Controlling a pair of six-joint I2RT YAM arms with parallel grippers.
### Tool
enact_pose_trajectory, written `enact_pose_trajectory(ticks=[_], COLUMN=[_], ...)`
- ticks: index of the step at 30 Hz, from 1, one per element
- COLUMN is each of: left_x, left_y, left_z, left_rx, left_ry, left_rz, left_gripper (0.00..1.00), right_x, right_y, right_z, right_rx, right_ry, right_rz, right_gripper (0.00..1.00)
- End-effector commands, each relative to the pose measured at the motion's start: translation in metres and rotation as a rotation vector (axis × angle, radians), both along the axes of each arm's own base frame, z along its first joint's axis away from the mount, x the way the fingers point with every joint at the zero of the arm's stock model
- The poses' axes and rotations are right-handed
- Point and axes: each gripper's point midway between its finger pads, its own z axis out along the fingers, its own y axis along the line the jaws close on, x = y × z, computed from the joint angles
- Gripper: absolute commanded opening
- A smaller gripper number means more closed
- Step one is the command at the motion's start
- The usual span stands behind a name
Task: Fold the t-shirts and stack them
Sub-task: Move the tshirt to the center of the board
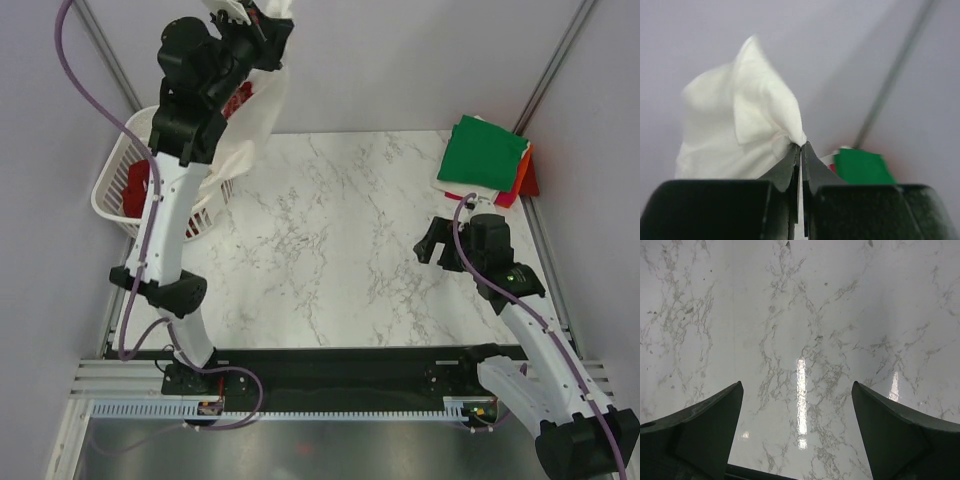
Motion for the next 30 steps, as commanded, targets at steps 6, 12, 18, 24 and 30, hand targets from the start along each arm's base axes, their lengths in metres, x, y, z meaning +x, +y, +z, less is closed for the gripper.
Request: enact_pose_trajectory(ticks=[6,12,18,24,30], left_x=[-0.102,-0.095,-0.127,-0.164,-0.162], left_y=[-0.047,-0.074,-0.043,-0.005,0.026], left_z=[0.018,-0.159,-0.246,-0.337,-0.392], left_rx=[-0.05,0.04,0.111,0.129,0.192], left_ry=[-0.017,0.528,0.701,0.895,0.99], left_rz=[-0.331,-0.366,-0.218,-0.044,0.154], left_gripper=[1.0,1.0,1.0,0.99,1.0], right_x=[0.001,-0.011,-0.019,-0.003,-0.001], right_y=[-0.054,-0.075,-0.072,-0.006,0.02], right_z=[0.04,0.094,0.107,0.064,0.019], right_rx=[-0.126,-0.122,-0.081,0.043,0.092], right_ry=[-0.069,-0.158,-0.215,-0.105,0.041], right_rz=[-0.29,-0.412,-0.4,-0.073,0.047], right_gripper=[0.98,0.98,0.98,0.98,0.98])
